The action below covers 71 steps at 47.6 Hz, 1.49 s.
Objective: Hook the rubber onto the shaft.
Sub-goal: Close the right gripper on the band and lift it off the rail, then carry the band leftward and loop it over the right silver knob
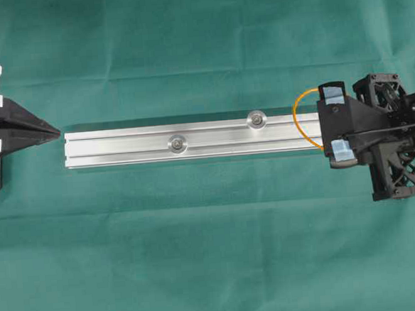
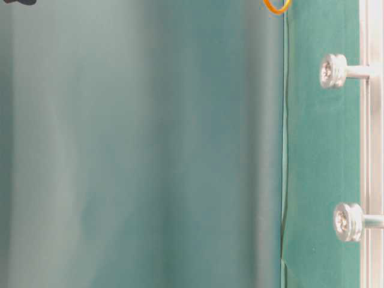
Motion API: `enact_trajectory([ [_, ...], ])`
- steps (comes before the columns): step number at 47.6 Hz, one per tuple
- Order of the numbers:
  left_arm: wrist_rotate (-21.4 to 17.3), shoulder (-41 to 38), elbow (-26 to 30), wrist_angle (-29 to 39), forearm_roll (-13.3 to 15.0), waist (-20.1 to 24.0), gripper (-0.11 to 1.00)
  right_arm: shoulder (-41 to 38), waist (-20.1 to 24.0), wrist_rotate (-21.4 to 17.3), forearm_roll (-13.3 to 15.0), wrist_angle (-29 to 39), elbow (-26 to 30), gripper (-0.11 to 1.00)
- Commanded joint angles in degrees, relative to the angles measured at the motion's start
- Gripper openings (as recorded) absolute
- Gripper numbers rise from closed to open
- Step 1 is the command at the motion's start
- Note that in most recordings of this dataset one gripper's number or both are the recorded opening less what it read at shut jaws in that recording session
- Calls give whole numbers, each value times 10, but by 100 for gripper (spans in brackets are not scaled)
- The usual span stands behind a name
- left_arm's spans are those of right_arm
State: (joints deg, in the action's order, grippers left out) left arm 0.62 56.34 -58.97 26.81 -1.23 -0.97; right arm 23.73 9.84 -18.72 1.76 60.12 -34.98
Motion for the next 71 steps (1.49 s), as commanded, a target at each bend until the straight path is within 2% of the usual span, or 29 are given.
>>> enact_trajectory([
  [1, -1, -5, 17, -4, -2, -2, 2, 3, 0, -1, 2, -3, 19, 8],
  [19, 0, -5, 17, -4, -2, -2, 2, -51, -4, 4, 22, -5, 68, 8],
  [50, -1, -5, 17, -4, -2, -2, 2, -167, -13, 9, 29, -6, 192, 8],
  [71, -1, -5, 17, -4, -2, -2, 2, -181, -18, 11, 31, -6, 203, 8],
])
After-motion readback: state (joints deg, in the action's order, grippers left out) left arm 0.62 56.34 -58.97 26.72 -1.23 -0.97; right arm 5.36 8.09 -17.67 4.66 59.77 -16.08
